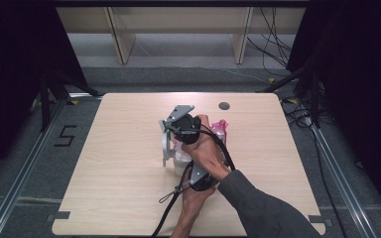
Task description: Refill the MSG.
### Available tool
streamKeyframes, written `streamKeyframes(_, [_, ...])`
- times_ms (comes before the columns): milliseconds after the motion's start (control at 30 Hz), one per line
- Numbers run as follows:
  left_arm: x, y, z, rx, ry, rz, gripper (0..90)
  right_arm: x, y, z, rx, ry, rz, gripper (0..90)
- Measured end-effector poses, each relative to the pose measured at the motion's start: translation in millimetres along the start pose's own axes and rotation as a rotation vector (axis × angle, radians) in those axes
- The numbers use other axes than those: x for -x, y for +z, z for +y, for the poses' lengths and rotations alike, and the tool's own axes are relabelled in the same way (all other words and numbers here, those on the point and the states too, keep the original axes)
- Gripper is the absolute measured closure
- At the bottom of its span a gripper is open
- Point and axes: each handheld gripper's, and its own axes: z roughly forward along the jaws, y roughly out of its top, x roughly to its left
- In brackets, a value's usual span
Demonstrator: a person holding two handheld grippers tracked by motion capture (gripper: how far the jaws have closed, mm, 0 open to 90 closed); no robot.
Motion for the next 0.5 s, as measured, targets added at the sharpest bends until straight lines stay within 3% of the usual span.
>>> streamKeyframes(33, [-4.0, -0.8, 0.9, -0.003, 0.064, 0.028, 74.6, 0.0, 1.2, -0.1, 0.003, -0.012, 0.002, 90.0])
streamKeyframes(67, [-8.2, -4.8, 1.7, -0.059, 0.121, 0.026, 74.6, -0.7, 2.1, -0.8, -0.006, -0.012, 0.001, 90.0])
streamKeyframes(133, [-6.2, -1.8, 1.2, -0.023, 0.091, 0.035, 74.6, -0.4, 3.0, -1.1, -0.014, -0.011, 0.017, 90.0])
streamKeyframes(200, [-3.8, -0.7, 1.2, 0.002, 0.057, 0.023, 74.6, 0.7, 1.8, -0.8, -0.019, -0.013, 0.000, 90.0])
streamKeyframes(233, [0.2, 0.1, -0.1, 0.001, -0.005, 0.000, 74.6, 0.3, 1.3, -0.3, -0.016, -0.013, 0.003, 90.0])
streamKeyframes(300, [-0.4, -0.6, 0.5, -0.006, 0.007, -0.003, 74.6, 1.4, 0.4, 0.0, -0.010, -0.014, 0.009, 90.0])
streamKeyframes(333, [-4.6, -4.6, 1.5, -0.059, 0.067, -0.004, 74.6, 2.8, 0.7, -0.2, -0.008, -0.026, 0.003, 90.0])
streamKeyframes(367, [-8.0, -5.4, 2.8, -0.064, 0.129, 0.019, 74.6, 2.6, 1.0, -0.4, -0.007, -0.025, 0.003, 90.0])
streamKeyframes(500, [-7.2, -5.9, 3.6, -0.062, 0.127, 0.022, 74.5, -0.2, 2.5, -0.7, -0.013, -0.007, 0.020, 90.0])
